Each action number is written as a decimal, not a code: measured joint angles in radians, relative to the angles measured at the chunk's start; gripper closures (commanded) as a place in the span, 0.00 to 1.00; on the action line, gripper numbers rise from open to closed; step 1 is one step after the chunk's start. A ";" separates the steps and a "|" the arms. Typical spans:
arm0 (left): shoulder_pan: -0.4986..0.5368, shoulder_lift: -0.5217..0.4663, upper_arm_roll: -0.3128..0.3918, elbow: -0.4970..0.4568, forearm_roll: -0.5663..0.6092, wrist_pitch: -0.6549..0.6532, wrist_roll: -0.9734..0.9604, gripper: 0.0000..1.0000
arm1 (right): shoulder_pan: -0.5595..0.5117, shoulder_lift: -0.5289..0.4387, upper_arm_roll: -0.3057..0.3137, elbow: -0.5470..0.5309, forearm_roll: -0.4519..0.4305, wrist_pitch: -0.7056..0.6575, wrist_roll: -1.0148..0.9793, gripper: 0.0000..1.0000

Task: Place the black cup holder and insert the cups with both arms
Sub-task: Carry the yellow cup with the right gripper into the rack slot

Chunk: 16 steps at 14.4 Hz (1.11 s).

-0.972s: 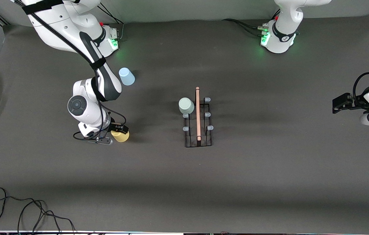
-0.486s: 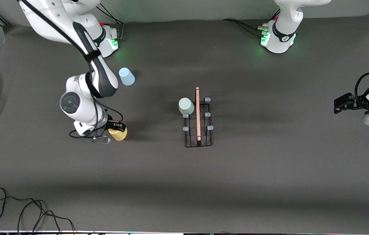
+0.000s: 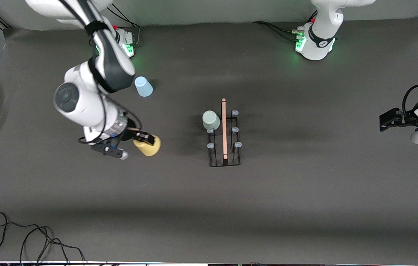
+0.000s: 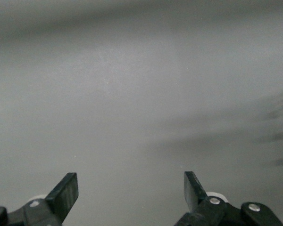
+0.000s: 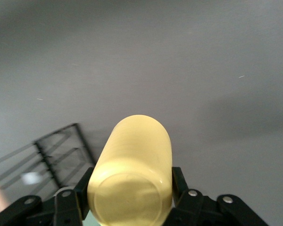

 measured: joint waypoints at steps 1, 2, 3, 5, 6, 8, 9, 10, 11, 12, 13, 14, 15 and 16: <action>0.000 0.000 0.000 0.000 0.000 0.000 0.000 0.00 | 0.029 0.022 0.001 0.046 0.000 0.000 0.071 1.00; 0.000 0.001 0.000 0.000 0.000 0.000 0.000 0.00 | 0.054 0.049 0.002 0.095 0.000 0.000 0.136 1.00; 0.000 0.002 0.000 0.000 0.000 0.000 0.000 0.00 | 0.074 0.079 0.003 0.143 0.000 0.000 0.195 1.00; 0.000 0.005 0.000 0.000 -0.002 0.000 0.000 0.00 | 0.109 0.142 0.003 0.232 0.000 0.000 0.302 1.00; 0.000 0.006 0.000 0.001 -0.007 0.001 -0.002 0.00 | 0.125 0.175 0.003 0.271 0.000 0.000 0.346 1.00; 0.000 0.005 0.000 0.003 -0.021 0.001 -0.008 0.00 | 0.151 0.237 0.003 0.332 0.000 0.000 0.416 1.00; 0.000 0.004 0.000 0.003 -0.024 0.000 -0.009 0.00 | 0.161 0.266 0.003 0.354 -0.005 0.001 0.451 1.00; 0.000 0.002 0.000 0.004 -0.026 -0.001 -0.016 0.00 | 0.170 0.292 0.003 0.372 -0.016 0.001 0.485 1.00; -0.001 -0.001 -0.003 0.004 -0.027 -0.002 -0.036 0.00 | 0.177 0.316 0.003 0.389 -0.031 0.002 0.516 1.00; -0.003 -0.006 -0.006 0.004 -0.028 -0.002 -0.067 0.00 | 0.184 0.337 0.003 0.404 -0.041 0.002 0.538 1.00; -0.006 -0.011 -0.012 0.004 -0.029 -0.002 -0.092 0.00 | 0.191 0.355 0.003 0.415 -0.046 0.002 0.551 1.00; -0.009 -0.017 -0.021 0.004 -0.029 -0.004 -0.107 0.00 | 0.196 0.368 0.003 0.423 -0.048 0.002 0.558 1.00; -0.013 -0.022 -0.028 0.004 -0.029 -0.005 -0.115 0.00 | 0.200 0.378 0.003 0.427 -0.052 0.005 0.560 1.00; -0.016 -0.026 -0.032 0.004 -0.029 -0.006 -0.117 0.00 | 0.205 0.386 0.002 0.431 -0.060 0.011 0.563 1.00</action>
